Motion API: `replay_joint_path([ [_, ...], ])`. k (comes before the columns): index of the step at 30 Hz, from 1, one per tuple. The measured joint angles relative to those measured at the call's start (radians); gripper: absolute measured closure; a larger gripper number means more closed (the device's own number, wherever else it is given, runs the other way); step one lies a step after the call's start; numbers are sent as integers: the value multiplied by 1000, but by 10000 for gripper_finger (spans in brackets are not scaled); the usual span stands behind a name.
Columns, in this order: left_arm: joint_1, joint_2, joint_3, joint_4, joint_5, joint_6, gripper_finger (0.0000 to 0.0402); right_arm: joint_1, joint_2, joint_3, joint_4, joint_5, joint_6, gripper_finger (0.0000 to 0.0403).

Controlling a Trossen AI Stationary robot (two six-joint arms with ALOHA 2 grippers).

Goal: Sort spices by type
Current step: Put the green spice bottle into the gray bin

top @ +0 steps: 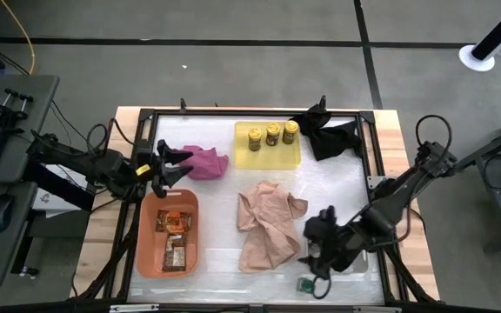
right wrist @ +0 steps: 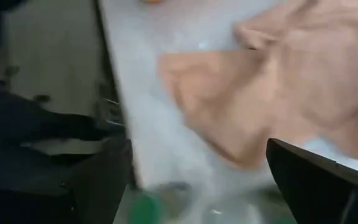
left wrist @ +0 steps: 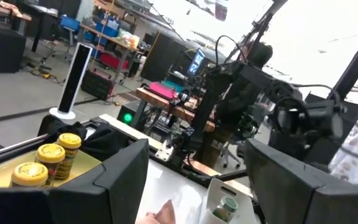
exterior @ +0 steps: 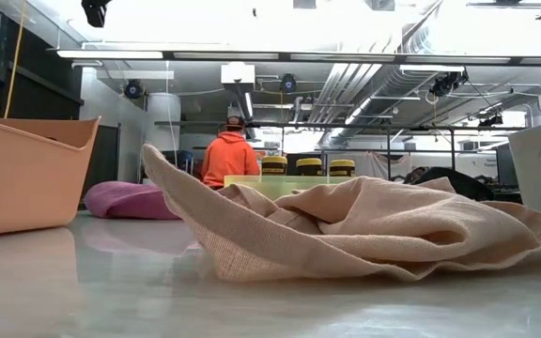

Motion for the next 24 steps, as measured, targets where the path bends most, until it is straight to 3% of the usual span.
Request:
replay_joint_path([
  [4,0,-18,0,-37,28,-1,151,-5,138,108,30,-129,-7,39],
  [8,0,-24,0,-66,51,-3,151,-1,322,304,-76,-253,-51,39],
  [15,0,-25,0,-69,80,-2,151,36,571,656,-426,-234,-62,39],
  [18,0,-25,0,-70,113,-2,151,64,617,718,-470,-246,-13,39],
  [24,0,-26,0,-70,128,-2,151,115,652,713,-484,-302,130,39],
])
